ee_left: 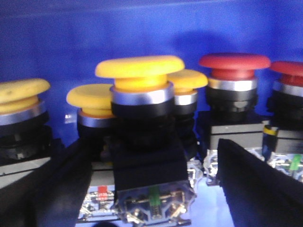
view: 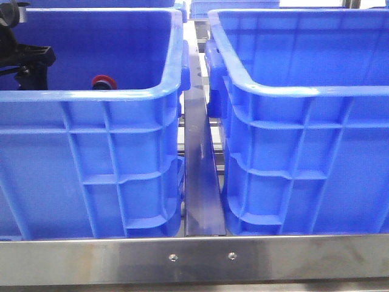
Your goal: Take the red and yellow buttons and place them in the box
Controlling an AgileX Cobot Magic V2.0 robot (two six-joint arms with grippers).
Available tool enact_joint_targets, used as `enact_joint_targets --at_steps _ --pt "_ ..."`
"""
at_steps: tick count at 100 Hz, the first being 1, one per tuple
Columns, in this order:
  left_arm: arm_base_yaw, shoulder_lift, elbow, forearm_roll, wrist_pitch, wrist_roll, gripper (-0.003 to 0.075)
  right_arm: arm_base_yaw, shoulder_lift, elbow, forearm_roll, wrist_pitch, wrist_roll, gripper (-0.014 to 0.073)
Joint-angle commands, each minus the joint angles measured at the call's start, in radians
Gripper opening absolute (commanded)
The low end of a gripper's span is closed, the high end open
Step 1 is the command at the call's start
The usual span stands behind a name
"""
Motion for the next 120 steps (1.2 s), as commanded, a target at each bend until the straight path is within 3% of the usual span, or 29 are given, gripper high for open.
enact_joint_targets --at_steps 1,23,32,58,101,120 --pt "-0.009 -0.049 -0.031 -0.009 -0.025 -0.011 0.0474 -0.005 -0.027 -0.019 -0.006 -0.078 0.000 -0.0067" --pt "-0.009 -0.049 -0.031 -0.009 -0.025 -0.011 0.0200 -0.005 -0.027 -0.019 -0.006 -0.078 0.000 -0.0067" --pt "-0.009 -0.051 -0.031 -0.009 -0.031 -0.011 0.0138 -0.005 -0.027 -0.019 -0.006 -0.078 0.000 -0.0067" --pt "-0.009 -0.145 -0.030 -0.054 -0.030 0.037 0.0134 -0.005 -0.027 -0.019 -0.006 -0.078 0.000 -0.0067" --pt "-0.044 -0.392 0.085 -0.516 0.067 0.581 0.0134 -0.005 -0.027 -0.019 -0.006 -0.082 0.000 -0.0067" --pt "-0.164 -0.441 0.097 -0.563 0.076 0.614 0.0134 -0.005 -0.027 -0.023 -0.005 -0.108 0.000 -0.0067"
